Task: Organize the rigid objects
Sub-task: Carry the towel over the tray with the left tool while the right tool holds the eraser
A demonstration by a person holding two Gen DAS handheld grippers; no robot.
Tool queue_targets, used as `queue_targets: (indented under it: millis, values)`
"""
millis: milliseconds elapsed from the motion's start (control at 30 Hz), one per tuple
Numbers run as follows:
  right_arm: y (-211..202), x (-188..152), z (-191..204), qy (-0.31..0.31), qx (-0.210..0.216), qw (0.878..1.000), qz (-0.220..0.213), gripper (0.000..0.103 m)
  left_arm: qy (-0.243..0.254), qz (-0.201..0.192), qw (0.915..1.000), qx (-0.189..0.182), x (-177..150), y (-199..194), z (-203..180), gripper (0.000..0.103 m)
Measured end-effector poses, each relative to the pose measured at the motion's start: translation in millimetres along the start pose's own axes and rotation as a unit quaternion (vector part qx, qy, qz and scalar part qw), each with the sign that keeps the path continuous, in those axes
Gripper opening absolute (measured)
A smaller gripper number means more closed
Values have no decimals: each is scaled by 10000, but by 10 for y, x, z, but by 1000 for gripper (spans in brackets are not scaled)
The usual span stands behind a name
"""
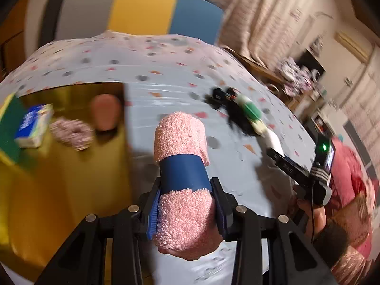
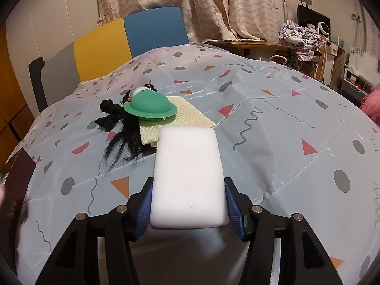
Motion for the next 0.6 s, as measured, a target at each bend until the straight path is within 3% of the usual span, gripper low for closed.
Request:
queue_targets:
  millis: [367,600]
  values:
    - [4,-12,21,-158,-183,9997,28,57,-805,-360,9944,587,-64,-585,988,38]
    - [11,-17,37,-256,-296,9992,43,57,-1124,-196,9877,1073,-177,-753,1578,38]
Point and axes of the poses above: each gripper's, at about its wrist camera, not at the fingertips, and y roughly the way its jaws point, z to its left, x to its top, the point moved 10 cm from there along y, roughly the way its jaws point, and after that the axes turned 8 degrees about -x, right-handed, at the moved point
